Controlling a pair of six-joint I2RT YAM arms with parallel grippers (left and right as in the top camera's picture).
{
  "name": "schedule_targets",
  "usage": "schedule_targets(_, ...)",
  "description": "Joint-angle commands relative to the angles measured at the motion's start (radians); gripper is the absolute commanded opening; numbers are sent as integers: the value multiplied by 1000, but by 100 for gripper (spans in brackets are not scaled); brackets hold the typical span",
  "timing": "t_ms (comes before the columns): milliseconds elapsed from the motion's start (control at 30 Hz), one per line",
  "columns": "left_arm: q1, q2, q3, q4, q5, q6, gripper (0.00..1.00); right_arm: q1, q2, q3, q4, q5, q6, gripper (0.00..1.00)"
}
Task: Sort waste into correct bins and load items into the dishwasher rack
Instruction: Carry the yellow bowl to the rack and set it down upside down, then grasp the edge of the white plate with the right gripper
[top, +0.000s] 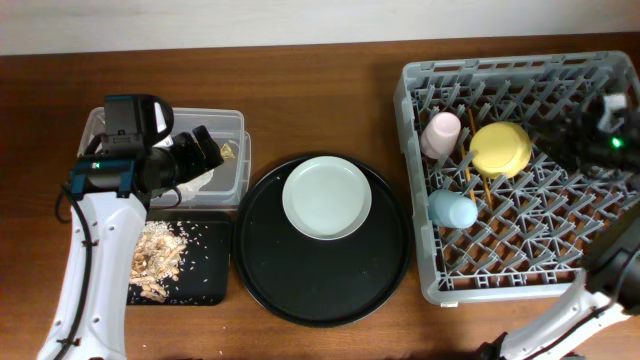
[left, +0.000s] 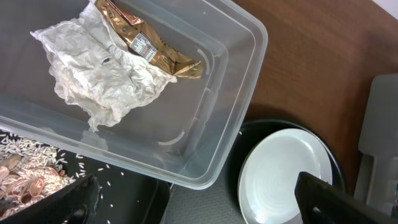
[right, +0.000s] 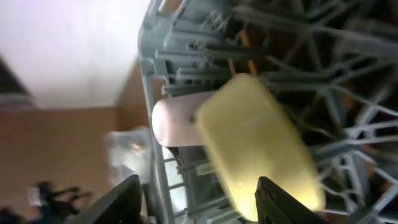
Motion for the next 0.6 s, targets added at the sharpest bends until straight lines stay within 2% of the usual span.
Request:
schedule_targets(0,-3,3,-4,-2,-7,-9,99,243,-245,75,-28,378,23,60)
schedule_targets(33,-3,3,-4,-1,-7,-9,100,312,-282,75,-38,448,23,60)
schedule_targets(67,-3,3,-4,-1,-7,-9,99,468,-333,74,-74,587,55,60)
schedule_targets(100,-3,3,-4,-1,-7,-9,99,548,-343,74,-95,633,61,61)
schedule_targets(167,-3,3,-4,-1,-7,-9,99,747,-332,66,-150,698,67,61)
schedule_targets(233,-3,3,-4,-2,-7,-9,99,885,-311,30,-145,698,92,60)
schedule_targets(300,-3,3,-4,-1,-7,-9,99,1011,-280,-24,-86,698,144,60)
schedule_targets(433,-3,3,-4,-1,-7,-9,99,1186,-212,-127,70,698,145,59)
schedule_targets(567,-3,3,-4,-1,-7,-9,99,1342,-145,-268,343,813,145,58)
